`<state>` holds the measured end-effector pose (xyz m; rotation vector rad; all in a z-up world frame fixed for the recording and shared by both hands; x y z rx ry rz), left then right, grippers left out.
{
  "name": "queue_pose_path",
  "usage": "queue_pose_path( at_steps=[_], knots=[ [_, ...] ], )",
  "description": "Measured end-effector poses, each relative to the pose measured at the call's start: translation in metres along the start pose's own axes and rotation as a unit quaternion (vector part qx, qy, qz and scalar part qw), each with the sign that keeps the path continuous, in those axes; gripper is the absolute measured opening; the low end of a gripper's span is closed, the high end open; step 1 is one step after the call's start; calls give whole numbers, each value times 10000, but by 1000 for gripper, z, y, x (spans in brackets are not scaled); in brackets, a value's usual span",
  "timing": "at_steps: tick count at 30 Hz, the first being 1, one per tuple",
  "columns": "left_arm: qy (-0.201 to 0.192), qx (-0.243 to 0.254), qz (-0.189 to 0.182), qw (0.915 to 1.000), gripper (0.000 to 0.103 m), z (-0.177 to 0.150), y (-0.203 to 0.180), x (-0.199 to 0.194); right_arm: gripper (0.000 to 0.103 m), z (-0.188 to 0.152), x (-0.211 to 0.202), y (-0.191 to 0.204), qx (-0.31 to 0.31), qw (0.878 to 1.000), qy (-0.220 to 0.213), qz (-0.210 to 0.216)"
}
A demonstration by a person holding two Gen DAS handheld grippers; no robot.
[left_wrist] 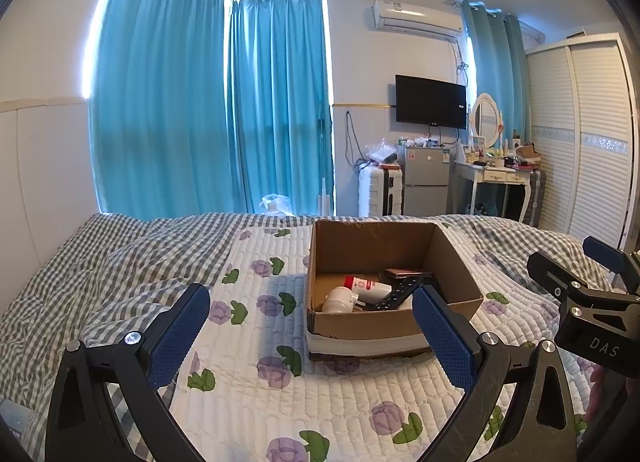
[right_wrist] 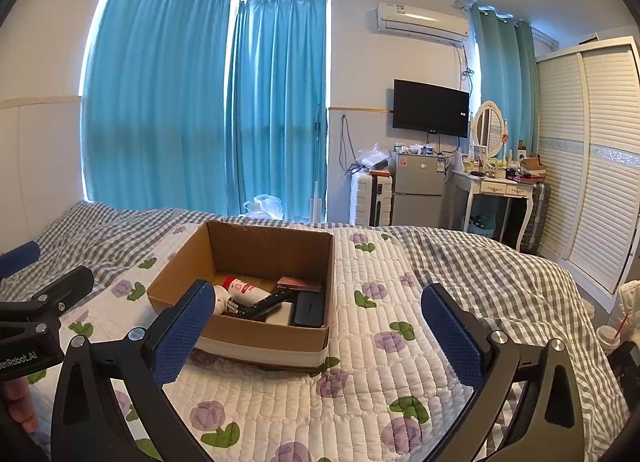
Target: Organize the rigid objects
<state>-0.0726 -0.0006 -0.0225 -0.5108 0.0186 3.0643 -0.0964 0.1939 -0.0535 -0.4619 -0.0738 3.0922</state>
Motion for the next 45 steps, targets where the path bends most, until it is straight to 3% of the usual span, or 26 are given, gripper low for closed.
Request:
queue_pose_path(
  at_steps=[45],
  knots=[
    [-2, 40, 11, 10000, 103, 0, -2, -1, 103, -7, 5, -2, 19, 9998, 157, -102]
  ],
)
Point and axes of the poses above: each gripper's, at about its wrist camera, not at the fingertips, and x roughly the way its jaws point, y to its left, z to its top, the point moved 3 cm from there along x, roughly the way its jaws point, and after that the axes turned 6 degrees about -z, right-handed, at the moved point
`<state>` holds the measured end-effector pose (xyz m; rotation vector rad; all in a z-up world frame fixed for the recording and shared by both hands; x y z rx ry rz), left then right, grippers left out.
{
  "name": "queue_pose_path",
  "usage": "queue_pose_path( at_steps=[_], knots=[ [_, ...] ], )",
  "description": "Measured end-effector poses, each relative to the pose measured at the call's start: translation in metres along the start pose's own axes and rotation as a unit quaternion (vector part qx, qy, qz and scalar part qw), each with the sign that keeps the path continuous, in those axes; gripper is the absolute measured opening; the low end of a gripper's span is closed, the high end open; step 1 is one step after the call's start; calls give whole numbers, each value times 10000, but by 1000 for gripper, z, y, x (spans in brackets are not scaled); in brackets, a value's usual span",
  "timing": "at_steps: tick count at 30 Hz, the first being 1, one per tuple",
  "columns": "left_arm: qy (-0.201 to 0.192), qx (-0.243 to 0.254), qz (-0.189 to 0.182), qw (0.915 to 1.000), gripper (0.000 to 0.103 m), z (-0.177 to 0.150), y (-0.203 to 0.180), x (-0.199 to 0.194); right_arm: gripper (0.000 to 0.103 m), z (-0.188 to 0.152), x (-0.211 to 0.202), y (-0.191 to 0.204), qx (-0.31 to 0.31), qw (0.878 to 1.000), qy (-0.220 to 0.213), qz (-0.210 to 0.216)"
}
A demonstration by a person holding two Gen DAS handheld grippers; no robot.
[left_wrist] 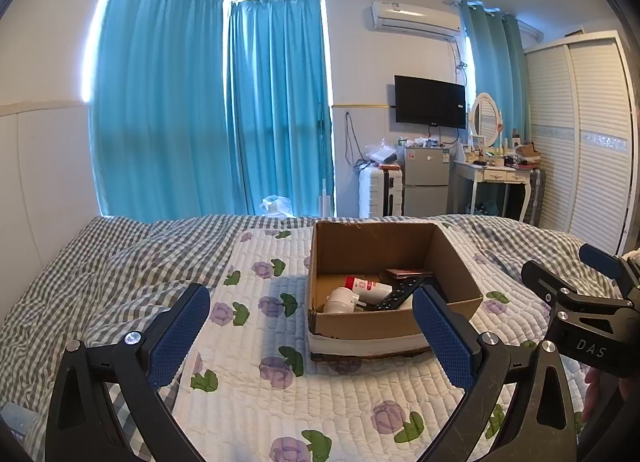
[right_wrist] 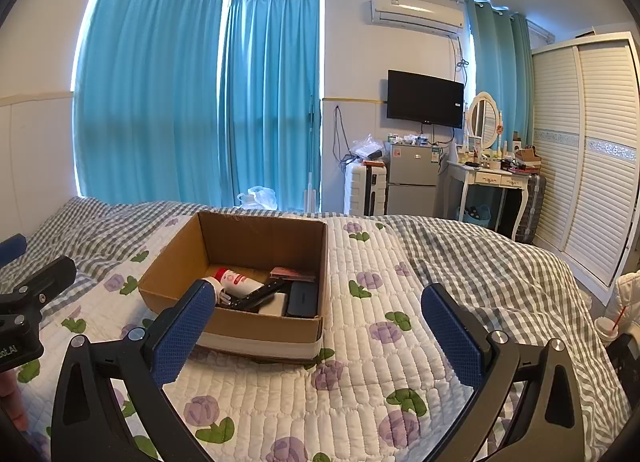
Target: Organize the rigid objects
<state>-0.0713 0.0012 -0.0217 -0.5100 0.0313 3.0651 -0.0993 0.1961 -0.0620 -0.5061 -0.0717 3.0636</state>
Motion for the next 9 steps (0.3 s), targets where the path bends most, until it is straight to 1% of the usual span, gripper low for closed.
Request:
queue_pose_path(
  at_steps=[9],
  knots=[
    [30, 3, 18, 10000, 103, -2, 1, 2, 103, 0, 1, 0, 0, 10000, 15, -5]
  ],
)
Point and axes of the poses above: each gripper's, at about its wrist camera, not at the fingertips, and x roughly the way its jaws point, y to its left, z to its top, the point moved 3 cm from there along x, roughly the way its jaws point, and after that the axes turned 6 degrees about -z, right-handed, at the moved point
